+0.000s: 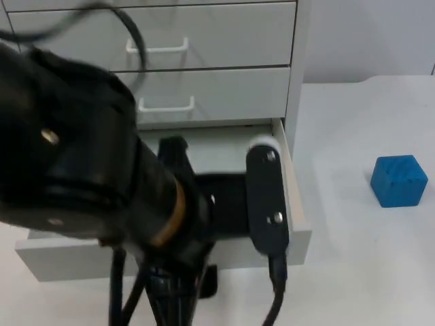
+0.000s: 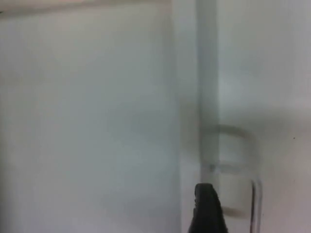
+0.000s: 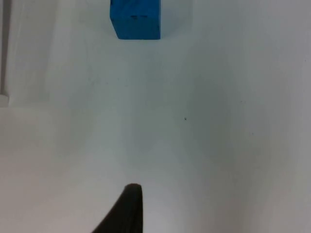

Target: Open the drawer with the left hand, place the block into the drawer with the right hand, then close the drawer with the left hand.

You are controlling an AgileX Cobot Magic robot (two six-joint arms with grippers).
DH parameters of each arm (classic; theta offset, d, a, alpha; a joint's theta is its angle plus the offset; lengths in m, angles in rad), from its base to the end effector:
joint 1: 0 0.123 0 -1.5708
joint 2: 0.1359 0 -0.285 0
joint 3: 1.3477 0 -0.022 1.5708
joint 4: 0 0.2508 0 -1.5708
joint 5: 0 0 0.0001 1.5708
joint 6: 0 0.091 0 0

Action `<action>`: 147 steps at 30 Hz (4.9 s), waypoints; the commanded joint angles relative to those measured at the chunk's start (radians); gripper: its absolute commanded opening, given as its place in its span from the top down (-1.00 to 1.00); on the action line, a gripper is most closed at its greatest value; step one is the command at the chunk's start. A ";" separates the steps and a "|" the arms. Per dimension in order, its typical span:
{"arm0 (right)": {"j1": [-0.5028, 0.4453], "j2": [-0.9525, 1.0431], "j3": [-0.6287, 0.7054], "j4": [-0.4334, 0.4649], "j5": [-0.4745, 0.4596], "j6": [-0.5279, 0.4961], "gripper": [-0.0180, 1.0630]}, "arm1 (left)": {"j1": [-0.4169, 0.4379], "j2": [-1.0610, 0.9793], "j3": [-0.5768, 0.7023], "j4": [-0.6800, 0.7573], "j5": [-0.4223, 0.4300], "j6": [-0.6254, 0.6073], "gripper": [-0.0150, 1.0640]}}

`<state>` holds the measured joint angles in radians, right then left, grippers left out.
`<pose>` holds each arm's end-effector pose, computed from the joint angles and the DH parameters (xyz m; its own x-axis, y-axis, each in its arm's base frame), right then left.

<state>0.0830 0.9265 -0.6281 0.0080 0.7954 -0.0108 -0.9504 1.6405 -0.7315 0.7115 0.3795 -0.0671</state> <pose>0.1591 0.0138 0.2639 -0.8416 -0.0752 -0.5348 -0.0903 0.9959 0.0020 0.1830 -0.2181 0.1540 -0.0128 0.9714 -0.2370 0.8954 0.1166 0.4297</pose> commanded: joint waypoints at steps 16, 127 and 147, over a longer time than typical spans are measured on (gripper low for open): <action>-0.002 -0.001 -0.004 0.003 -0.006 -0.002 -0.98 | 0.030 -0.316 -0.001 -0.157 0.237 -0.041 -0.05; 0.260 1.025 -0.678 -0.218 -0.123 0.309 -0.98 | 0.986 -1.321 0.258 -0.748 0.287 0.085 -0.97; 0.260 1.199 -0.678 -0.392 -0.280 0.516 -0.89 | 0.986 -1.321 0.258 -0.748 0.273 0.085 -0.97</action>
<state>0.3395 2.1256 -1.2946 -0.3770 0.5183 0.4920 0.0336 0.3265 -0.4737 -0.0273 0.6678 0.0186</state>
